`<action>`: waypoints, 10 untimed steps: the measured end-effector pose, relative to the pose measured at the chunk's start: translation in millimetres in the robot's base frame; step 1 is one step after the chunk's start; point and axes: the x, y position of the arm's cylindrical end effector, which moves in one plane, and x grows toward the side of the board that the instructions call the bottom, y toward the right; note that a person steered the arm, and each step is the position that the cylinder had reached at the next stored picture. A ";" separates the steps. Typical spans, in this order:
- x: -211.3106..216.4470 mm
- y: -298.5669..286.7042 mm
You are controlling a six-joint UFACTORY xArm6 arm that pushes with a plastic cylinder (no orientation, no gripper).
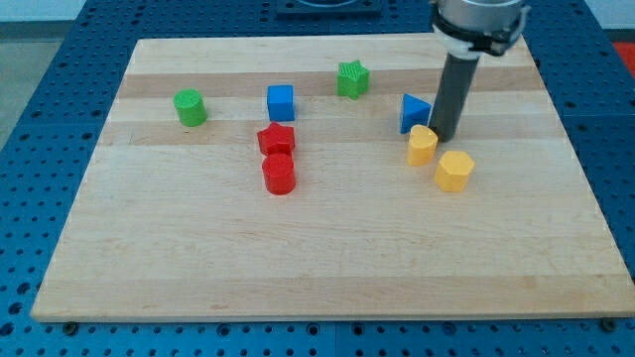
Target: Push blue triangle closer to blue cube
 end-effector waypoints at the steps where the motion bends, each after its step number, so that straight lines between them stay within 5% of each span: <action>1: -9.8 -21.2; 4: -9.9 -93.2; 8: -1.2 -8.7; 10: -20.8 -30.0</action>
